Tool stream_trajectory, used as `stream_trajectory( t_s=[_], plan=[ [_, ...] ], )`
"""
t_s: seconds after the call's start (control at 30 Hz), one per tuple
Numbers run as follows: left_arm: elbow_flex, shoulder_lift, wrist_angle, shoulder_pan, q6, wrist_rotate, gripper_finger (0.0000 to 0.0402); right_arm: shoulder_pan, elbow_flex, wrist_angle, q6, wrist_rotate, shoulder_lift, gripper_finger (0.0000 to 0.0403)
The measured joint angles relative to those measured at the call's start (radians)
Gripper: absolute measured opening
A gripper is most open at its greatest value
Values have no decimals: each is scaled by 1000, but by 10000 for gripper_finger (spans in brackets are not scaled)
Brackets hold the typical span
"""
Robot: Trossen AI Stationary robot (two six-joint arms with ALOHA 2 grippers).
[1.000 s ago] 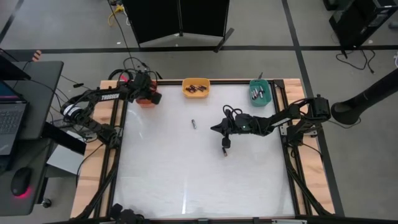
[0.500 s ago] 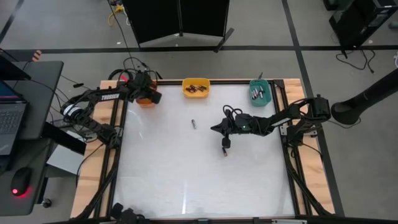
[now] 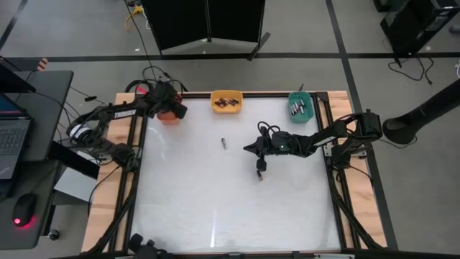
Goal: Sort batteries
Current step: Put the gold battery into the yellow bin
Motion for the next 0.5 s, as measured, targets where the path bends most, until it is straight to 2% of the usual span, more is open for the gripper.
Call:
stream_trajectory(
  t_s=[0.27,0.37,0.5],
  plan=[
    [0,-177,-17,-84,31,9,47,0,0,4,4,13,0,9],
    [0,-222,-18,-135,85,77,20,0,0,9,4,22,0,9],
    [1,-235,-20,-214,171,239,6,0,0,21,4,22,0,9]
  ],
)
